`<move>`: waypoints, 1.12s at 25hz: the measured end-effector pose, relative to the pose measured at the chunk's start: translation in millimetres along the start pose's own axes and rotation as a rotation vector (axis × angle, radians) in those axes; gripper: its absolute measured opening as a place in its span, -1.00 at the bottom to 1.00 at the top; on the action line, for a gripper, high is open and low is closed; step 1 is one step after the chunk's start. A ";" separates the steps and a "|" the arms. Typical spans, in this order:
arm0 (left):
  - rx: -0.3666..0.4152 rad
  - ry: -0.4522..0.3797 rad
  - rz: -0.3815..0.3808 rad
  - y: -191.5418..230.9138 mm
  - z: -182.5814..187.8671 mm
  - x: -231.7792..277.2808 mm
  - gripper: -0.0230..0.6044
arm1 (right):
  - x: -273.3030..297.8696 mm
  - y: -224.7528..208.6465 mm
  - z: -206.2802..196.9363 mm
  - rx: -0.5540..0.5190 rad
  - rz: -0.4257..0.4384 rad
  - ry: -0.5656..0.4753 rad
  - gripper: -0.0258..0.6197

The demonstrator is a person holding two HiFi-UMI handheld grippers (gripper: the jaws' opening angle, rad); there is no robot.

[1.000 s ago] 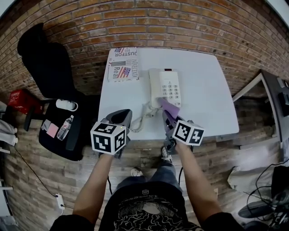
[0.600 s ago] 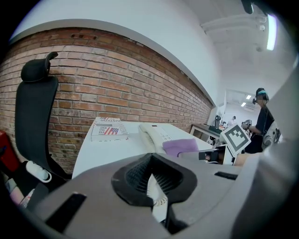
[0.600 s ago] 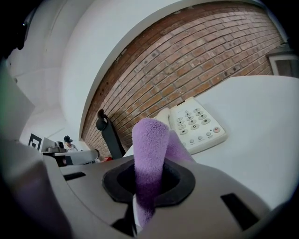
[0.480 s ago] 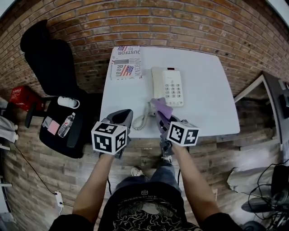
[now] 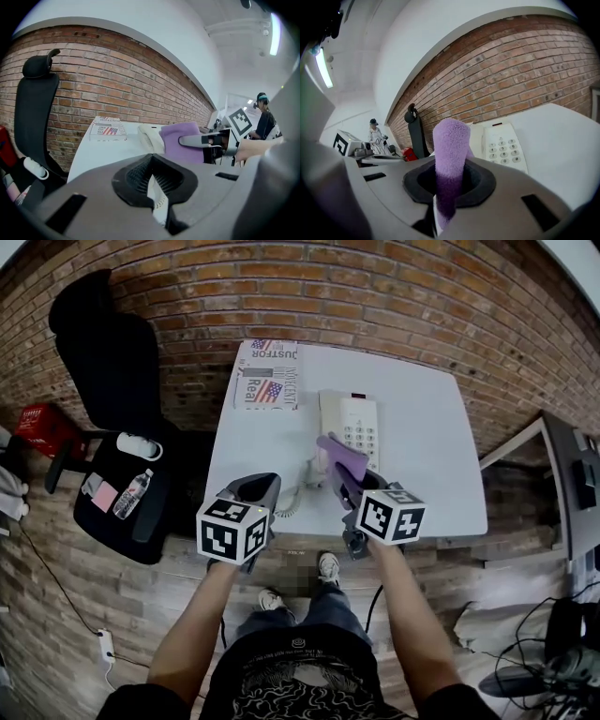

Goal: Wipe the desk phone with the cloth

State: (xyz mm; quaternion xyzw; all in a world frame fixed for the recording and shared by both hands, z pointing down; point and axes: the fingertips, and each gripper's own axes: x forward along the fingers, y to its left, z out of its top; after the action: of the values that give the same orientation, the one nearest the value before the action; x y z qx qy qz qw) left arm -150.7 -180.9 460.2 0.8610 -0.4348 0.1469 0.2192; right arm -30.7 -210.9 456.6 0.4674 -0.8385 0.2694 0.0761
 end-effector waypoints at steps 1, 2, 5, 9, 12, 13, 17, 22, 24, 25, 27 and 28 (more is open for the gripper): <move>-0.002 -0.001 0.001 0.1 1.3 1.0 -0.91 | 1.4 -0.9 8.9 -0.016 0.003 -0.002 -0.78; -0.004 -0.003 0.003 0.5 2.6 2.1 -0.91 | 3.1 -2.0 17.8 -0.031 0.006 -0.004 -0.78; -0.019 -0.010 0.021 4.8 6.7 5.5 -0.91 | 11.9 -4.5 45.0 -0.079 0.025 -0.004 -0.78; -0.049 -0.024 0.063 14.8 14.3 9.9 -0.91 | 30.6 -4.8 80.5 -0.166 0.067 0.017 -0.78; -0.070 -0.032 0.091 22.1 19.0 13.7 -0.91 | 46.2 -5.3 101.5 -0.239 0.105 0.043 -0.78; -0.078 -0.036 0.101 24.3 20.9 15.0 -0.91 | 51.6 -5.5 107.3 -0.265 0.119 0.054 -0.78; -0.106 -0.057 0.147 34.6 30.1 22.4 -0.91 | 75.6 -8.0 126.6 -0.349 0.175 0.096 -0.78; -0.143 -0.069 0.213 47.9 35.1 29.6 -0.91 | 107.6 -10.8 144.6 -0.433 0.246 0.145 -0.78; -0.154 -0.072 0.238 54.1 37.1 32.2 -0.91 | 121.7 -13.1 152.8 -0.478 0.269 0.168 -0.78; -0.159 -0.073 0.251 57.2 38.0 33.3 -0.91 | 129.1 -14.2 155.6 -0.508 0.279 0.185 -0.78; -0.165 -0.071 0.275 62.0 38.1 35.3 -0.91 | 144.1 -16.7 155.5 -0.588 0.296 0.237 -0.78; -0.165 -0.068 0.285 64.0 37.6 36.2 -0.91 | 151.8 -17.7 152.9 -0.637 0.305 0.270 -0.78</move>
State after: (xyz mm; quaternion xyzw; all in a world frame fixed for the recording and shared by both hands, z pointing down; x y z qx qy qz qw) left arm -179.4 -258.3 459.9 0.7741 -0.5704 0.1113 0.2512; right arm -80.8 -411.0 392.0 0.2502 -0.9227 0.0624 0.2865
